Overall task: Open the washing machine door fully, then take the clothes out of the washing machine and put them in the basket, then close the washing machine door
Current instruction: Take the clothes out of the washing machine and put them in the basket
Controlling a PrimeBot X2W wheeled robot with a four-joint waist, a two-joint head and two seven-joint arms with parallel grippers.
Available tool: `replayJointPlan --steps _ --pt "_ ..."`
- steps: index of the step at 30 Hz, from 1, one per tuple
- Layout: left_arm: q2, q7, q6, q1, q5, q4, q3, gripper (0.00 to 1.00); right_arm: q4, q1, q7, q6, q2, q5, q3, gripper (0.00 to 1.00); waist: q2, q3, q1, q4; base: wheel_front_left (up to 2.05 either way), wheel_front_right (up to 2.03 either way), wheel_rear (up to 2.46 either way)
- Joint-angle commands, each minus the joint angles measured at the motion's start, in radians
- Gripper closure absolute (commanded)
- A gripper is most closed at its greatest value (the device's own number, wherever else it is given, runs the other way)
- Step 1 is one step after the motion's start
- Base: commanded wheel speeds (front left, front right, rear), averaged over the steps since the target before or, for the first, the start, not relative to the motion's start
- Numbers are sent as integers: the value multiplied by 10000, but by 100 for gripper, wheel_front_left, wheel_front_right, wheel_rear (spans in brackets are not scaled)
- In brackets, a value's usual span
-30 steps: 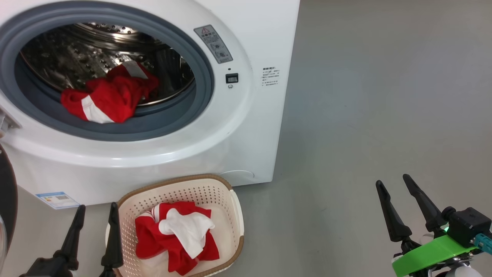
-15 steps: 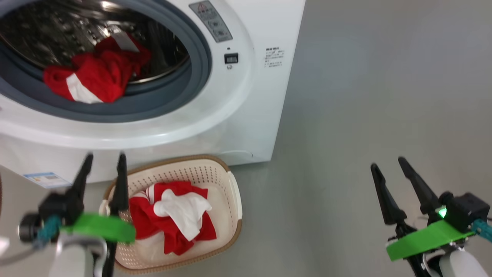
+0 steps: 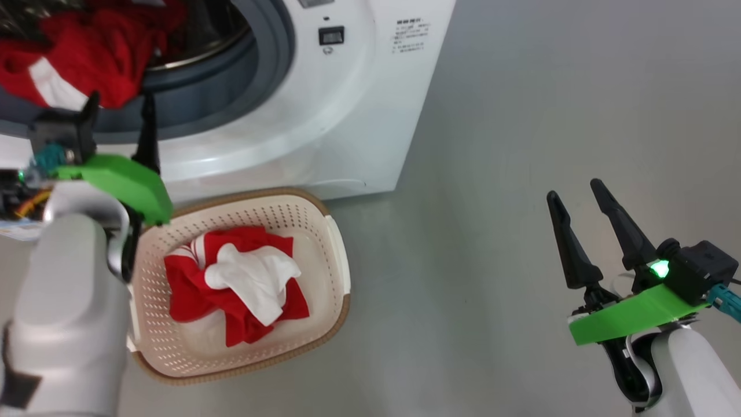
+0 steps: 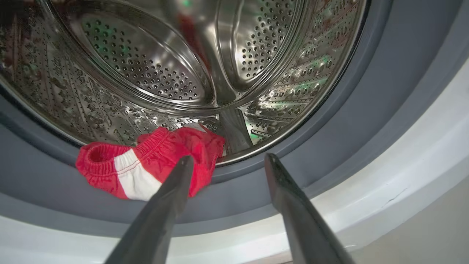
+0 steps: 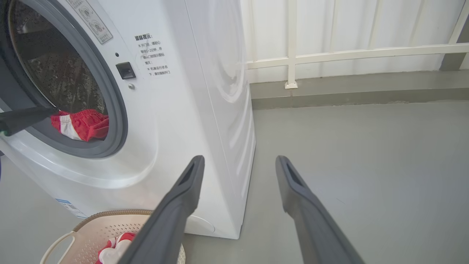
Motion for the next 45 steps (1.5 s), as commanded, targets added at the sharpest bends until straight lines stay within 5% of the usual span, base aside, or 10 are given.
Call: replayJointPlan --steps 1,17,32,34,35,36,37,39,41,45 --pt "505 81 157 -465 197 106 163 0 -258 -121 -48 16 10 24 213 0 0 393 0 -252 0 0 0" --pt "1416 405 1043 -3274 850 3933 -267 0 -171 -815 -48 16 364 113 664 0 0 1278 0 -1055 0 0 0" --pt "2121 381 1596 -4296 1072 5424 -648 0 -161 -957 -48 16 579 175 878 0 0 1555 0 -1628 0 0 0" --pt "2190 400 1647 -4332 1074 5494 -687 28 -165 -960 -48 16 598 172 887 0 0 1577 0 -1665 0 0 0" --pt "2222 391 1675 -4343 1092 5520 -723 56 -167 -963 -48 16 604 171 891 0 0 1584 0 -1678 0 0 0" --pt "2222 391 1675 -4343 1092 5520 -723 56 -167 -963 -48 16 604 171 891 0 0 1584 0 -1678 0 0 0" --pt "2247 376 1688 -4348 1100 5545 -753 74 -169 -965 -48 16 609 169 891 0 0 1590 0 -1687 0 0 0" --pt "2288 340 1738 -4340 1076 5588 -772 92 -171 -960 -48 16 618 164 878 0 0 1594 0 -1691 0 0 0" --pt "2290 292 1784 -4337 1038 5621 -785 100 -163 -949 -48 16 620 166 850 0 0 1588 0 -1672 0 0 0" --pt "2225 -24 1797 -4318 858 5656 -727 100 -113 -958 -48 16 600 165 812 0 0 1539 0 -1576 0 0 0"
